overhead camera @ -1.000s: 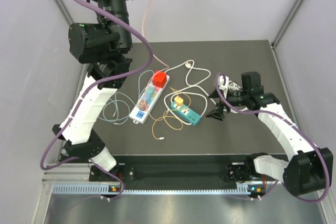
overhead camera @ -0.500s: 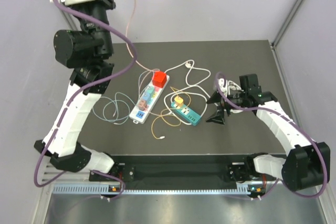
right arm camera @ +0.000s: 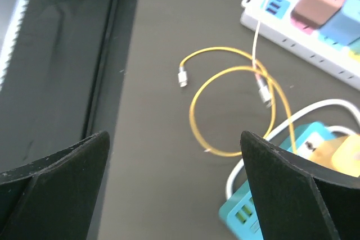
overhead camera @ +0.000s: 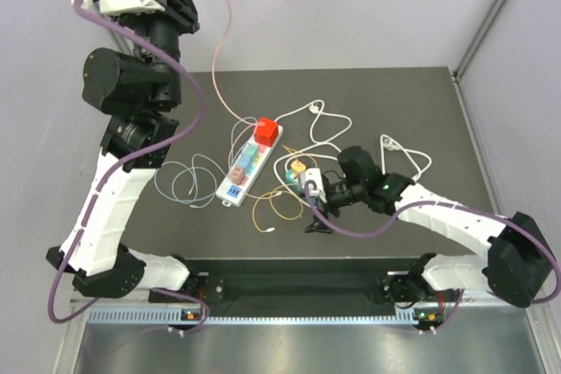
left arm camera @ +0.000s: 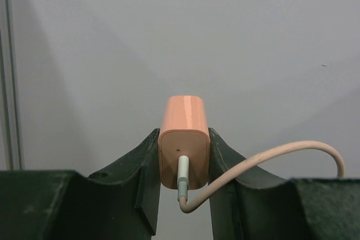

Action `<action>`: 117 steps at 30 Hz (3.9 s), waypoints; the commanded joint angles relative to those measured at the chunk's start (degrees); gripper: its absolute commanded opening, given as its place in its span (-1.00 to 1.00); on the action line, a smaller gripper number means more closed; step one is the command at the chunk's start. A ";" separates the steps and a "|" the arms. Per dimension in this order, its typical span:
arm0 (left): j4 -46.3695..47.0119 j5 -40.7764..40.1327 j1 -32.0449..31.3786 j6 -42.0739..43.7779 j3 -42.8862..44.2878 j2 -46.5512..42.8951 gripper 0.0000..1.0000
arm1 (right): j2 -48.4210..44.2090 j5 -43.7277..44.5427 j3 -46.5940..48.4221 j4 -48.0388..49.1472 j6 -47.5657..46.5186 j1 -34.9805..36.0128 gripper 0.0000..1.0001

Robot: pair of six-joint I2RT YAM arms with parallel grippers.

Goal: Pull the plug off the socket

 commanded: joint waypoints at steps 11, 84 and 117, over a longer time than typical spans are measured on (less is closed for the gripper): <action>-3.46 -0.11 0.04 -8.02 -2.05 -8.08 -1.00 | 13.77 26.97 1.73 19.86 8.69 14.32 0.77; 46.55 -3.88 34.83 -1.49 22.28 29.00 -1.00 | 1.30 -10.73 10.88 -18.02 -13.81 -20.48 1.00; 25.56 -15.57 31.33 -1.77 17.28 41.84 -1.00 | 1.83 -14.68 13.16 -23.29 -16.36 -24.26 0.99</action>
